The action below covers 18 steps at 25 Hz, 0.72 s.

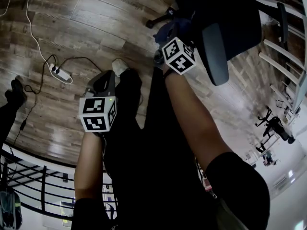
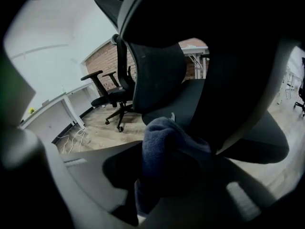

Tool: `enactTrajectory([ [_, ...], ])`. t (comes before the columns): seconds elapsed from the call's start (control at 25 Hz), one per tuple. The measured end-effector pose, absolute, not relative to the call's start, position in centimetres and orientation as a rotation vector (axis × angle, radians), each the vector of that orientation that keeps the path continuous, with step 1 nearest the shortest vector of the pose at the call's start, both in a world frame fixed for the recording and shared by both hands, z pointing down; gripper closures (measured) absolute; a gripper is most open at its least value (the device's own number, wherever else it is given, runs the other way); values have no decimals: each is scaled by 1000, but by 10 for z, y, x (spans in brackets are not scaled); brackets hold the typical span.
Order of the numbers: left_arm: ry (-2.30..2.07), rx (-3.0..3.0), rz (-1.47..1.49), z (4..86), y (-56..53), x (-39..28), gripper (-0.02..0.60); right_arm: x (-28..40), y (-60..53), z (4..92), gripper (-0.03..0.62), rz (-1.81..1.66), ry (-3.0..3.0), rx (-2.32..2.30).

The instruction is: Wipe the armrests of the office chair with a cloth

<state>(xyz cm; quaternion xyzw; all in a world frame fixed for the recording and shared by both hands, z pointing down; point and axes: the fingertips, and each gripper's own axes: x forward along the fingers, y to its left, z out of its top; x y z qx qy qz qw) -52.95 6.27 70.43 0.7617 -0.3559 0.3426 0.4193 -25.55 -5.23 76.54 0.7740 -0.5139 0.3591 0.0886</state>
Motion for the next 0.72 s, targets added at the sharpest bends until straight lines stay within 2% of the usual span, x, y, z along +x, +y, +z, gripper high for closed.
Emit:
enactTrajectory([
  [0.32, -872, 1914, 924, 718, 64, -539, 577, -240, -26, 839, 517, 1231, -1329, 2307],
  [0.72, -821, 1977, 932, 697, 58, -512, 577, -222, 8, 817, 517, 1291, -1260, 2344],
])
